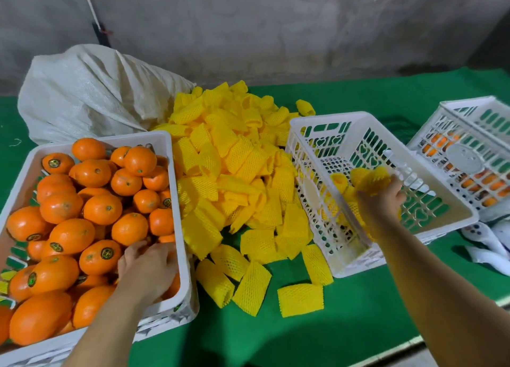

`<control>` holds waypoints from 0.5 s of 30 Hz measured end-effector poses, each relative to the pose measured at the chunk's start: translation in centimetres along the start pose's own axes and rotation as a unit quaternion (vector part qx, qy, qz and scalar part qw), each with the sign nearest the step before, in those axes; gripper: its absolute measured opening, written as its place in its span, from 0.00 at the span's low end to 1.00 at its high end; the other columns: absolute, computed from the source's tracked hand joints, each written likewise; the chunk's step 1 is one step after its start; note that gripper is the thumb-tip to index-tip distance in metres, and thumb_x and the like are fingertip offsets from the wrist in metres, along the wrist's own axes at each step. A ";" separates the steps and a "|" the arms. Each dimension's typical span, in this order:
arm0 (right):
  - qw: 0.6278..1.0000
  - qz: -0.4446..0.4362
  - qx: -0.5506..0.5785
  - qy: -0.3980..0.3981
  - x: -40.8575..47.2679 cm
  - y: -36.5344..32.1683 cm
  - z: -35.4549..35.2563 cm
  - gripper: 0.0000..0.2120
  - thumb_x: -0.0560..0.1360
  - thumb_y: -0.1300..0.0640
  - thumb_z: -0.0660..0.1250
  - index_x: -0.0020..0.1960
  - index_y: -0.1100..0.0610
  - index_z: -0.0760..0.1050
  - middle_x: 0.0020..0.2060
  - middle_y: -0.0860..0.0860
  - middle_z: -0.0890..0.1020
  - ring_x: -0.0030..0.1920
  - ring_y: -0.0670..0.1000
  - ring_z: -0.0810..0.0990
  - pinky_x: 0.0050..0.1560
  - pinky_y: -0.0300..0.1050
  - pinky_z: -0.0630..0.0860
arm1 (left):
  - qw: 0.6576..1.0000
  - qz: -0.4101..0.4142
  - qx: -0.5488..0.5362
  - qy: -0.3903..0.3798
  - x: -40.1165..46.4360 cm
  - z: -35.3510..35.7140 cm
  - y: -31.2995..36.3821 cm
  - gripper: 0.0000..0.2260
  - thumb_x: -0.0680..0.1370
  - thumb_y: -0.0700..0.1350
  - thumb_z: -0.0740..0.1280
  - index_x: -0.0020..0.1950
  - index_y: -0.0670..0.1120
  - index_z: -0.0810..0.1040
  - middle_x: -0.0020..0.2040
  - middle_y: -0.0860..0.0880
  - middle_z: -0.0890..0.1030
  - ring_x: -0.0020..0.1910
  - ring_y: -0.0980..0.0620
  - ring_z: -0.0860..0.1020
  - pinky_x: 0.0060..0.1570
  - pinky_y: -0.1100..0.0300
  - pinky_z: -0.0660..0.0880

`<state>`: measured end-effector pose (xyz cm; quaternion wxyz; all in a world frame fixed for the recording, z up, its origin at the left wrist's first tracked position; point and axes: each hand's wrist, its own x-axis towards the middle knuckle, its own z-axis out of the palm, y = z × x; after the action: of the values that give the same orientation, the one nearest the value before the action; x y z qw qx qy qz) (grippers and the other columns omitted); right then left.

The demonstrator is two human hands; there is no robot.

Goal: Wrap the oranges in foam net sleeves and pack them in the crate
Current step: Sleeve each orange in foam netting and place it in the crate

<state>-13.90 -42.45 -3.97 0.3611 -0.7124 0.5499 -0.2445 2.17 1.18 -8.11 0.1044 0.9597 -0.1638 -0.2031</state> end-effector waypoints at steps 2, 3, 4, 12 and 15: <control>0.996 0.066 -0.016 -0.055 -0.5 1.5 0.7 0.45 0.76 0.53 0.70 0.83 0.45 0.45 0.83 0.53 0.46 0.76 0.70 0.62 0.64 0.61 0.74 | 1.000 0.005 0.005 -0.006 -0.2 -0.3 0.0 0.16 0.87 0.59 0.53 0.71 0.67 0.74 0.75 0.55 0.72 0.81 0.41 0.54 0.78 0.41 0.54; 0.995 0.067 -0.020 -0.068 -0.6 1.8 1.1 0.46 0.77 0.50 0.70 0.83 0.42 0.43 0.83 0.50 0.41 0.77 0.70 0.61 0.64 0.62 0.75 | 1.000 0.014 0.012 -0.008 -0.4 -0.4 -0.2 0.18 0.87 0.59 0.51 0.73 0.67 0.72 0.76 0.57 0.71 0.82 0.42 0.53 0.79 0.42 0.50; 0.996 0.034 -0.044 -0.075 -0.7 1.8 1.3 0.43 0.79 0.47 0.68 0.83 0.42 0.43 0.83 0.49 0.40 0.77 0.70 0.61 0.63 0.62 0.75 | 0.999 0.030 0.029 -0.015 -0.7 -0.3 -0.5 0.19 0.87 0.59 0.48 0.76 0.66 0.69 0.78 0.58 0.69 0.83 0.44 0.51 0.80 0.42 0.45; 0.936 -0.209 -0.262 -0.109 -1.7 0.9 2.0 0.34 0.83 0.37 0.55 0.83 0.44 0.46 0.83 0.49 0.39 0.81 0.68 0.54 0.74 0.67 0.63 | 0.995 0.038 0.064 -0.065 -3.5 -1.7 -2.2 0.15 0.82 0.69 0.53 0.67 0.69 0.65 0.69 0.63 0.72 0.67 0.56 0.60 0.70 0.51 0.51; 0.901 -0.268 -0.327 -0.100 -1.7 0.8 2.3 0.36 0.83 0.42 0.61 0.84 0.47 0.46 0.83 0.53 0.39 0.80 0.70 0.55 0.73 0.67 0.66 | 0.997 0.022 0.062 -0.036 -3.7 -1.9 -1.2 0.17 0.80 0.70 0.56 0.65 0.64 0.65 0.66 0.60 0.75 0.63 0.53 0.68 0.64 0.51 0.57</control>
<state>-13.15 -40.34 -5.89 0.0817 -0.9314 0.3485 -0.0656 0.08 3.89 -5.41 0.0430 0.9524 -0.2012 -0.2248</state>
